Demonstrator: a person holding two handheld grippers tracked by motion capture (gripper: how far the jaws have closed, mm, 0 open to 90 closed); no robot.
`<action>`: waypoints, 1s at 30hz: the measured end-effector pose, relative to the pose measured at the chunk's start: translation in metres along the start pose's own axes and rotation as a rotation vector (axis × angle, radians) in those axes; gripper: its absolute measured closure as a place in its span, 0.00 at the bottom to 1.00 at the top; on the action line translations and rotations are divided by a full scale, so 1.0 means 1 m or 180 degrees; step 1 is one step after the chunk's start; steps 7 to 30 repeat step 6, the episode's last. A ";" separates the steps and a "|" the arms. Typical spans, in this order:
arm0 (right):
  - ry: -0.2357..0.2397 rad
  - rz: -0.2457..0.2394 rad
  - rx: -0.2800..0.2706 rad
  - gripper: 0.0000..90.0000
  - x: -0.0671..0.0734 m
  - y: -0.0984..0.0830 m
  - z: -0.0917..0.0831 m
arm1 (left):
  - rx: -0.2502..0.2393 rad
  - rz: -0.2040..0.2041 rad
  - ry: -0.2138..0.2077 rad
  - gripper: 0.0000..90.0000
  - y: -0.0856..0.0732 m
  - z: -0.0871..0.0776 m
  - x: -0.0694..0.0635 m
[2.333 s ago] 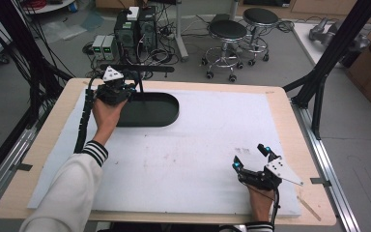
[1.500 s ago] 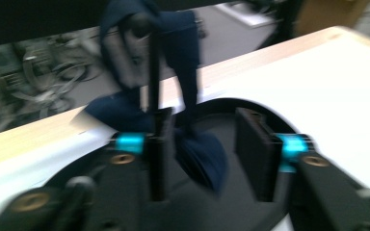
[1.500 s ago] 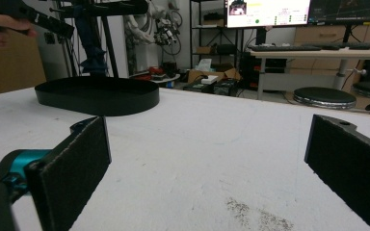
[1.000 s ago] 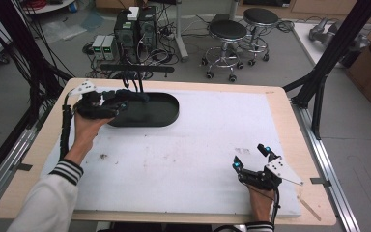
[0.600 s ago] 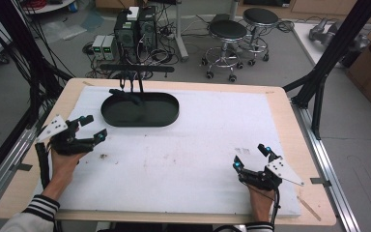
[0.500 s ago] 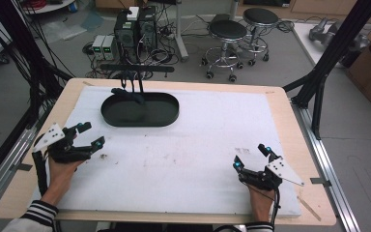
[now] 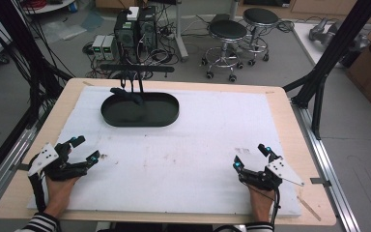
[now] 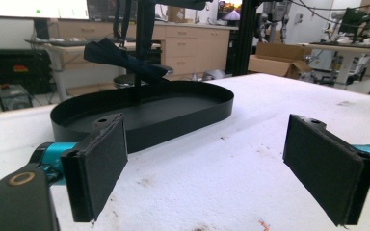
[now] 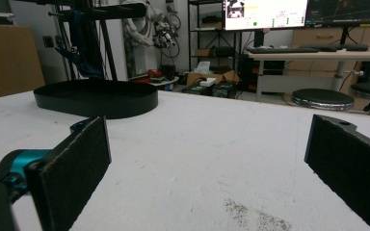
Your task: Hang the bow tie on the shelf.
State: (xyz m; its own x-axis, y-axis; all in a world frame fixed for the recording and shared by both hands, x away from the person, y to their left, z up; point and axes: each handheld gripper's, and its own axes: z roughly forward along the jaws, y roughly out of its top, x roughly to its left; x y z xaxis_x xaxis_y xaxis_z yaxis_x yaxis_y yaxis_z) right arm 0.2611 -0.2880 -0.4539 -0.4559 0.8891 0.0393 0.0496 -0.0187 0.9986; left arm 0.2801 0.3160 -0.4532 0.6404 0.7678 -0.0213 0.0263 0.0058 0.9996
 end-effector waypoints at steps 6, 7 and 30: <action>0.0011 -0.0003 0.0011 0.01 0.001 0.000 0.000 | -0.0023 -0.0007 -0.0004 0.18 0.000 0.000 0.000; 0.0011 -0.0003 0.0011 0.01 0.001 0.000 0.000 | -0.0023 -0.0007 -0.0004 0.18 0.000 0.000 0.000; 0.0011 -0.0003 0.0011 0.01 0.001 0.000 0.000 | -0.0023 -0.0007 -0.0004 0.18 0.000 0.000 0.000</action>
